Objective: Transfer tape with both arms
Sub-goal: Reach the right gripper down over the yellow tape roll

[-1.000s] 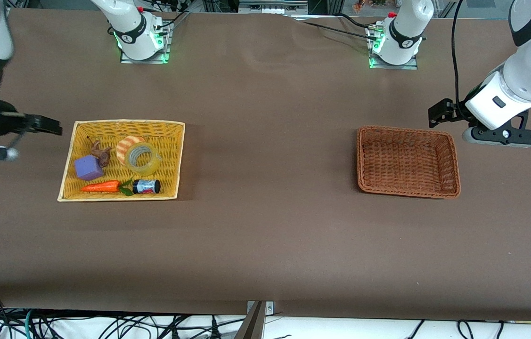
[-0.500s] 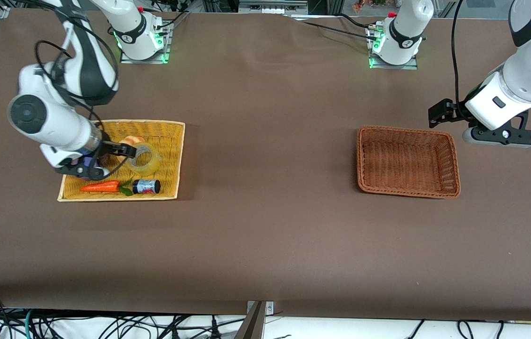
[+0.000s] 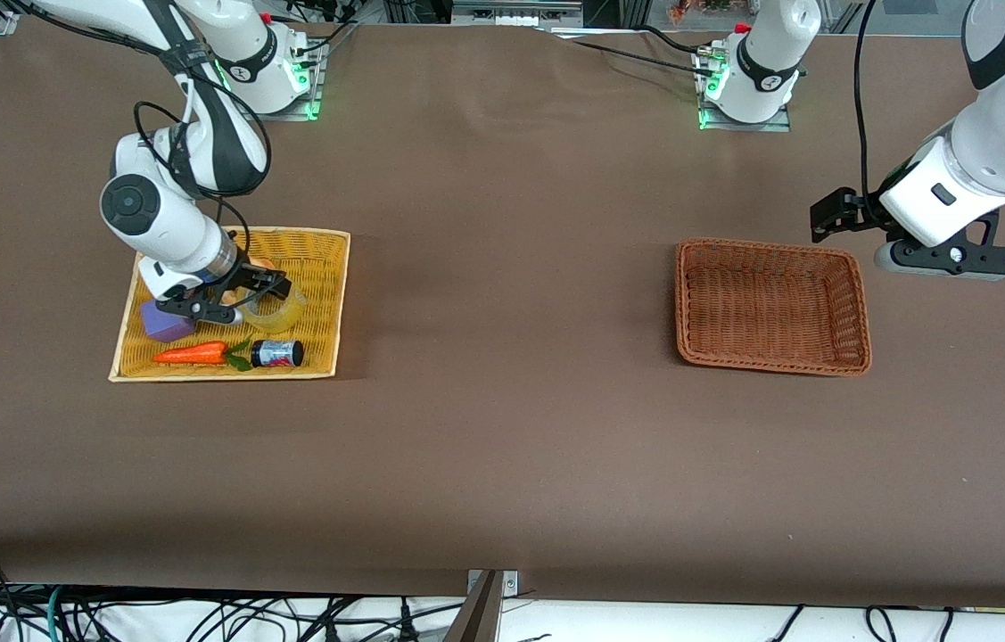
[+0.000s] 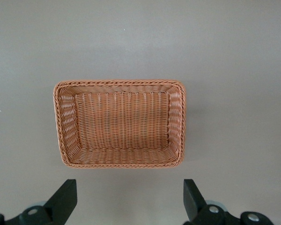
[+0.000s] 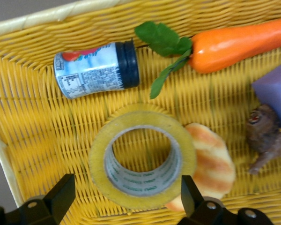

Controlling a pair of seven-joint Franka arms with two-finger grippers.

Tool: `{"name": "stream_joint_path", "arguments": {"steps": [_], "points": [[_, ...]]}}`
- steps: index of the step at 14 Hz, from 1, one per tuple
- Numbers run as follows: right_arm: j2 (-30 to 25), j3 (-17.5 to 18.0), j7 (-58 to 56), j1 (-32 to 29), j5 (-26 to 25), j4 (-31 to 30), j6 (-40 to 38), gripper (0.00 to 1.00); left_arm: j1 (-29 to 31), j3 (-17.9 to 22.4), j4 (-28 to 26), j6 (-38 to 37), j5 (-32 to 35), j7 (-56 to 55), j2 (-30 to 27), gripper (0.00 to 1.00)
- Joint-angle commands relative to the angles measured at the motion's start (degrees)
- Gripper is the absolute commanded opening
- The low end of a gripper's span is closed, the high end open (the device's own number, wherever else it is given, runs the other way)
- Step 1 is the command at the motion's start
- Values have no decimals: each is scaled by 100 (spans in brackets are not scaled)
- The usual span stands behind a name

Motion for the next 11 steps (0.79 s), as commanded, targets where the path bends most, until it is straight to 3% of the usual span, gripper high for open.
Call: {"name": "stream_joint_path", "arguments": {"steps": [1,10,11], "points": [[146,192,320,-56,4,-89,351,100,43,-69,-115,55,204,113,-93,100],[647,219,409,-47,4,-334,1371,100,43,-69,-123,64,204,104,-93,100],[665,219,400,-47,4,-361,1459,89,43,-69,-123,73,204,104,-93,100]]}}
